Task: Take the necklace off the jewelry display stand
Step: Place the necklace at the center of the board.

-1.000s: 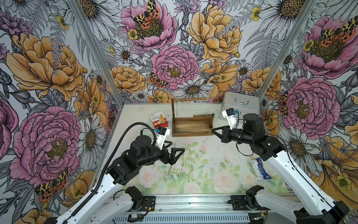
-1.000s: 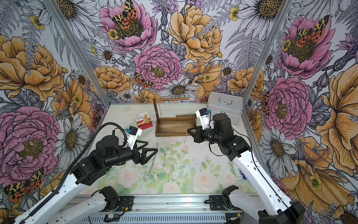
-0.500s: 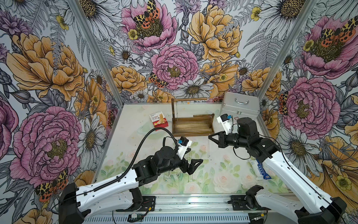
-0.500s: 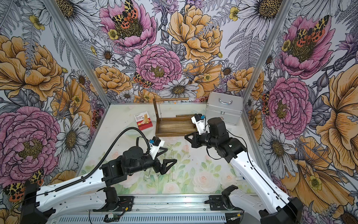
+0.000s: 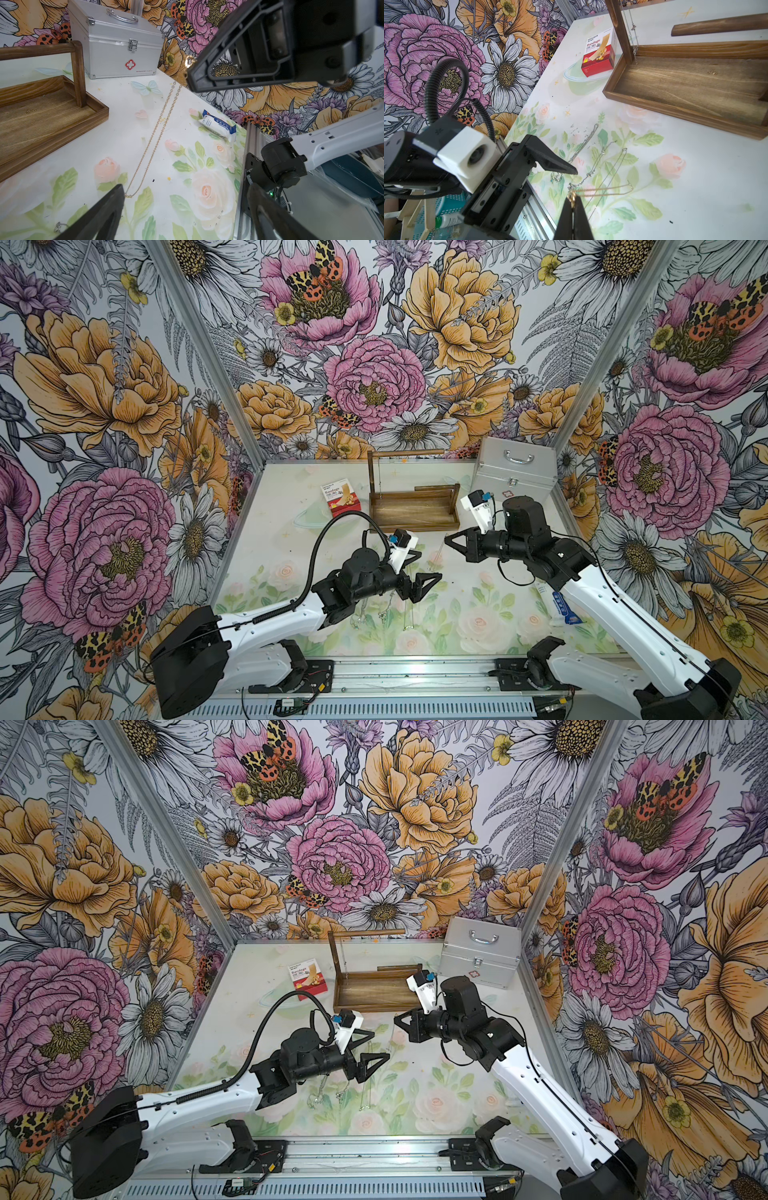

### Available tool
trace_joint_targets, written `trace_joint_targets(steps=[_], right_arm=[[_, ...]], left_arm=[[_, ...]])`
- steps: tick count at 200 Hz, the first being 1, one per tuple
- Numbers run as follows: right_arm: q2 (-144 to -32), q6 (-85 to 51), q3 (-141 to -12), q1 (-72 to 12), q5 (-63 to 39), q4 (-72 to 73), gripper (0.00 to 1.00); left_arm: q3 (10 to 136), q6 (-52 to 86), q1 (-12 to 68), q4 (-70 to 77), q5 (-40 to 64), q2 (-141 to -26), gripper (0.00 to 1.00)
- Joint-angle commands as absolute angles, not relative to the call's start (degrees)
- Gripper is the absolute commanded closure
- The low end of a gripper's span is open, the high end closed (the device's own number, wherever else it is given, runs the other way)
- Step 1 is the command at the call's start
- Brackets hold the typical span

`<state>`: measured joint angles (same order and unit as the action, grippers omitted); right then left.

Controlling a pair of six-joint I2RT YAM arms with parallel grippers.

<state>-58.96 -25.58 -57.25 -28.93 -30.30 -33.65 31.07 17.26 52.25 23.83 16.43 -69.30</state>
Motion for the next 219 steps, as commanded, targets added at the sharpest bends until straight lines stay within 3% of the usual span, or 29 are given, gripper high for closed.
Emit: trace_joint_targets(steps=[1, 61, 219], right_arm=[[-57.7, -25.3, -58.0, -29.4, -30.6, -33.1, 1.00], [-57.9, -25.4, -58.6, -29.5, -30.6, -33.5, 1.00], [-57.9, -25.3, -59.9, -29.6, -30.8, -34.2, 1.00]], left_arm=[[30.8, 20.6, 49.0, 34.9, 28.3, -73.3, 0.09], [36.6, 22.8, 45.9, 41.7, 39.6, -86.4, 0.21], [42.7, 23.1, 42.9, 42.6, 42.2, -97.5, 0.28]])
